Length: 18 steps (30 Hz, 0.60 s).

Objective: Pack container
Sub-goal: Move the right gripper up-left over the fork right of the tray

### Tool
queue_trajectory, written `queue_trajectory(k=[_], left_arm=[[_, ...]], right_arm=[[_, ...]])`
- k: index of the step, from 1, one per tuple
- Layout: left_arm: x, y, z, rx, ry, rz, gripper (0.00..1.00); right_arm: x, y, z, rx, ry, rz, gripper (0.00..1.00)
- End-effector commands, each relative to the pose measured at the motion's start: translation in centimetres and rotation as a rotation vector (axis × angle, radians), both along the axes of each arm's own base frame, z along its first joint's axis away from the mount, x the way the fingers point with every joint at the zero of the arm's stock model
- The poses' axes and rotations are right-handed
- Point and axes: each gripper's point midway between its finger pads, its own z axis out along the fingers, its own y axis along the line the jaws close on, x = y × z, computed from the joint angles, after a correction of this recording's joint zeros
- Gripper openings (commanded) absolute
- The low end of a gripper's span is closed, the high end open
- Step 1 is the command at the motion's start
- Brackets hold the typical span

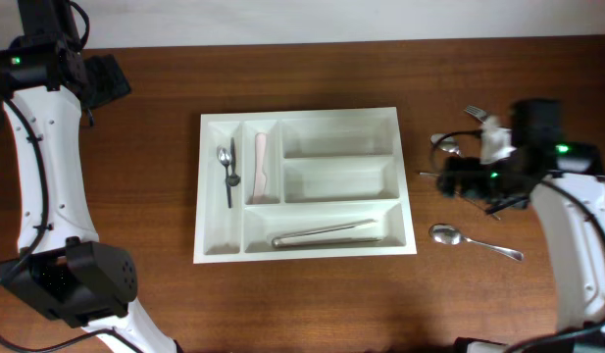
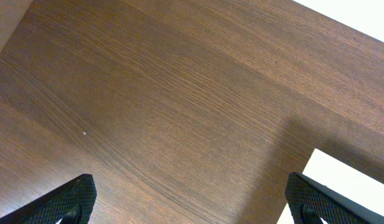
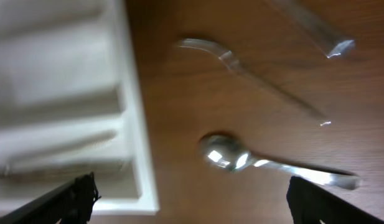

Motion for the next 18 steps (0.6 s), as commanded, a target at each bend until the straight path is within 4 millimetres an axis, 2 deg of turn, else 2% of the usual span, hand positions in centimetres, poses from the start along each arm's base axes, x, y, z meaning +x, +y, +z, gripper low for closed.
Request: queue_trajectory(k=[1, 4, 7, 13, 18], left_arm=[[-0.1, 0.2, 0.5, 0.008, -0.011, 0.007, 0.99], [-0.1, 0.2, 0.5, 0.008, -0.011, 0.007, 0.99], [-0.1, 0.2, 0.5, 0.008, -0.011, 0.007, 0.99], [-0.1, 0.2, 0.5, 0.008, -0.011, 0.007, 0.99], [-0.1, 0.2, 0.5, 0.008, -0.011, 0.007, 0.99]], right_arm=[[0.7, -3.5, 0.1, 0.010, -0.029, -0.099, 0.96], [0.8, -6.1, -0.8, 0.001, -0.028, -0.137, 0.94], [1.4, -6.9, -2.0, 0.025, -0.015, -0.154, 0.96], [2.1, -6.5, -5.4, 0.048, 0.069, -0.134, 0.99], [2.1, -5.8, -7.1, 0.064, 0.123, -0.117, 1.00]])
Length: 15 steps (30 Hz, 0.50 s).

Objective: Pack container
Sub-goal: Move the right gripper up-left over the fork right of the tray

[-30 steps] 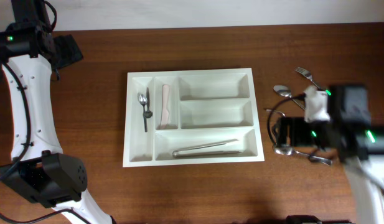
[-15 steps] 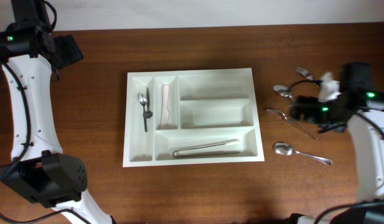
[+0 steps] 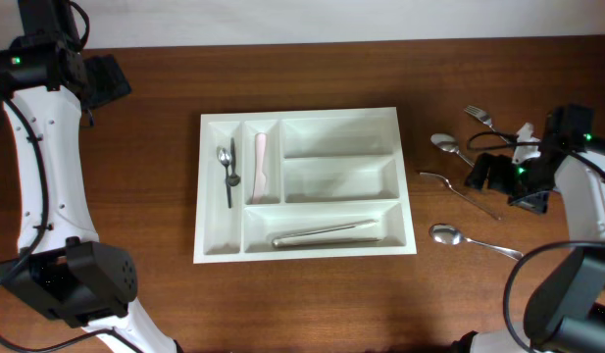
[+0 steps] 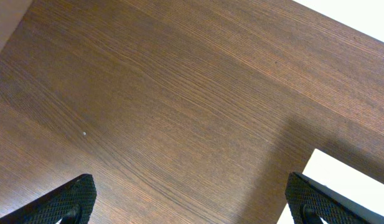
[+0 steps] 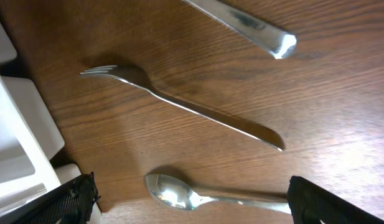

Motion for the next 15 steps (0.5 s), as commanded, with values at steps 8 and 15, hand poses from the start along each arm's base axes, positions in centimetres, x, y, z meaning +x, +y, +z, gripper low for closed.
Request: queue_trajectory(k=[8, 15], left_arm=[[-0.1, 0.2, 0.5, 0.008, -0.012, 0.007, 0.99], [-0.1, 0.2, 0.5, 0.008, -0.012, 0.007, 0.99]], right_arm=[[1.0, 1.6, -1.3, 0.007, 0.013, 0.088, 0.94], [3.4, 1.9, -1.7, -0.146, -0.047, 0.244, 0.99]])
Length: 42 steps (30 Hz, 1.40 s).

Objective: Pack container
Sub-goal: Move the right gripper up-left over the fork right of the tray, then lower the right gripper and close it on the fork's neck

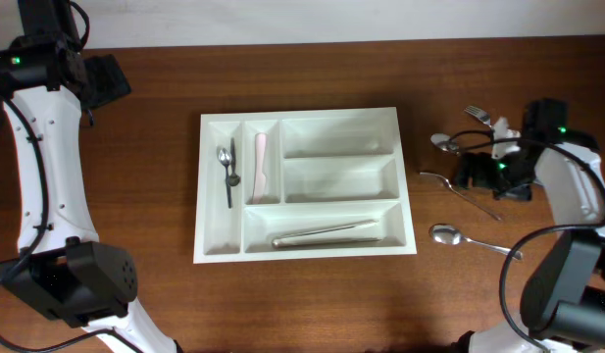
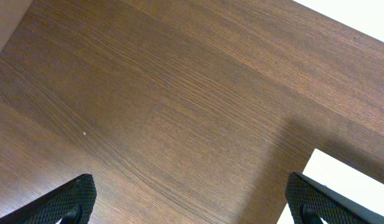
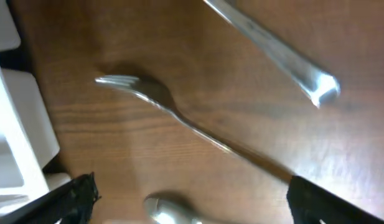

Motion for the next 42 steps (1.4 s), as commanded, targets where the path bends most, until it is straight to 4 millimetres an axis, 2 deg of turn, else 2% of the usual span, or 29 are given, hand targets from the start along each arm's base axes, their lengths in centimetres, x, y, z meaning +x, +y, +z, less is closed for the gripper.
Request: queue_trajectory(k=[1, 6, 12, 16, 22, 26, 32, 42], left_arm=[[-0.1, 0.2, 0.5, 0.008, -0.011, 0.007, 0.99], [-0.1, 0.2, 0.5, 0.008, -0.011, 0.007, 0.99], [-0.1, 0.2, 0.5, 0.008, -0.011, 0.007, 0.99], [-0.1, 0.2, 0.5, 0.008, -0.012, 0.007, 0.99], [-0.1, 0.2, 0.5, 0.008, -0.011, 0.007, 0.99], [-0.1, 0.2, 0.5, 0.008, -0.012, 0.007, 0.99], [-0.1, 0.2, 0.5, 0.008, -0.012, 0.007, 0.99], [-0.1, 0.2, 0.5, 0.008, -0.011, 0.007, 0.99]], right_arm=[[1.3, -0.2, 0.0, -0.113, -0.028, 0.096, 0.99], [3.8, -0.3, 0.8, -0.205, -0.138, 0.223, 0.99], [5.5, -1.1, 1.6, -0.239, -0.216, 0.225, 0.99], [5.5, -0.9, 1.0, -0.227, -0.203, 0.228, 0.99], [4.6, 0.3, -1.9, -0.139, -0.125, 0.249, 0.99], [4.2, 0.9, -3.1, -0.094, -0.092, 0.250, 0.99], [3.5, 1.4, -3.6, -0.055, -0.060, 0.231, 1.00], [2.5, 2.6, -4.1, 0.012, -0.027, 0.243, 0.90]])
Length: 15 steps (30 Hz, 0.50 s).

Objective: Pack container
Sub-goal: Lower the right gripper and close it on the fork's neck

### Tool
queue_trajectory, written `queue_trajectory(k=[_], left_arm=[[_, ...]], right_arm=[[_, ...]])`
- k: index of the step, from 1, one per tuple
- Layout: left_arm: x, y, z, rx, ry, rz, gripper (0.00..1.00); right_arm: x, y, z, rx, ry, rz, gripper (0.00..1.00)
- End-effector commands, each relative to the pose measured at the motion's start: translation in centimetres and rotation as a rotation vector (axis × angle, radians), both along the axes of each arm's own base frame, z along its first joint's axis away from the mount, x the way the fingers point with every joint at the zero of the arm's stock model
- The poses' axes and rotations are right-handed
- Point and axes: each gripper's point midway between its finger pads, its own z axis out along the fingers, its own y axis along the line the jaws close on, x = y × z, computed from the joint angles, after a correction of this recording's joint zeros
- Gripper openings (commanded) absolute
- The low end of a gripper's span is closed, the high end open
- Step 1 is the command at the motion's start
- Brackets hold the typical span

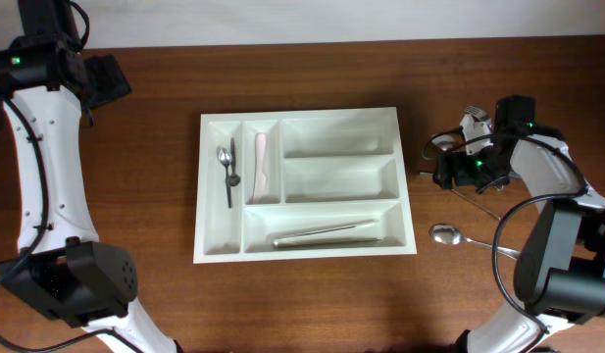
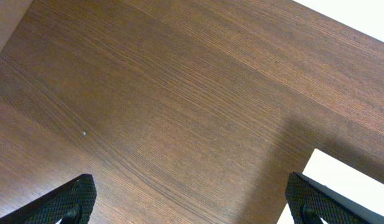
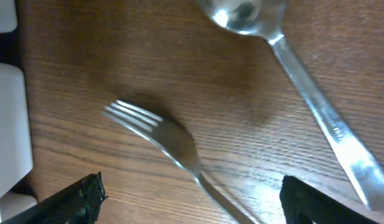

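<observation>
The white cutlery tray (image 1: 300, 114) lies mid-table, holding a small spoon (image 1: 225, 157), a pink-handled knife (image 1: 260, 165) and a long silver utensil (image 1: 327, 233). Loose cutlery lies to its right. My right gripper (image 1: 466, 172) hovers low over a fork (image 3: 160, 140), open, with the fork's neck between its fingertips (image 3: 86, 196) and nothing held. A spoon (image 3: 241, 12) lies just beyond the fork. My left gripper (image 1: 106, 78) is far off at the back left, open (image 2: 192, 202) over bare wood.
Another spoon (image 1: 444, 234) lies near the tray's front right corner, and a second fork (image 1: 476, 114) farther back. The tray's right wall (image 3: 8, 124) is close on the left of the right wrist view. A tray corner (image 2: 353, 180) shows in the left wrist view.
My right gripper has moved left toward the tray and closer to the fork, whose tines now look larger; a spoon bowl has come into the right wrist view. The left arm is unchanged.
My right gripper was open over the loose cutlery beside the tray, then farther right above the fork and a spoon, then back leftward over the fork, and now stands low with the fork between its fingers. Left arm and tray contents stayed the same.
</observation>
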Motion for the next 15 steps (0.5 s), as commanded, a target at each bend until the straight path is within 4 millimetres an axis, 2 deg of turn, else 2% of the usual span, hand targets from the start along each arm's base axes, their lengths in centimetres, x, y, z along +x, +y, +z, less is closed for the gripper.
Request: queue_trajectory(k=[1, 8, 15], left_arm=[[-0.1, 0.2, 0.5, 0.008, -0.011, 0.007, 0.99], [-0.1, 0.2, 0.5, 0.008, -0.012, 0.007, 0.99], [-0.1, 0.2, 0.5, 0.008, -0.011, 0.007, 0.99]], right_arm=[[-0.2, 0.5, -0.7, 0.039, 0.022, -0.002, 0.88], [-1.2, 0.9, -1.5, 0.053, 0.050, -0.001, 0.75], [-2.3, 1.5, -2.5, 0.080, 0.083, 0.001, 0.75]])
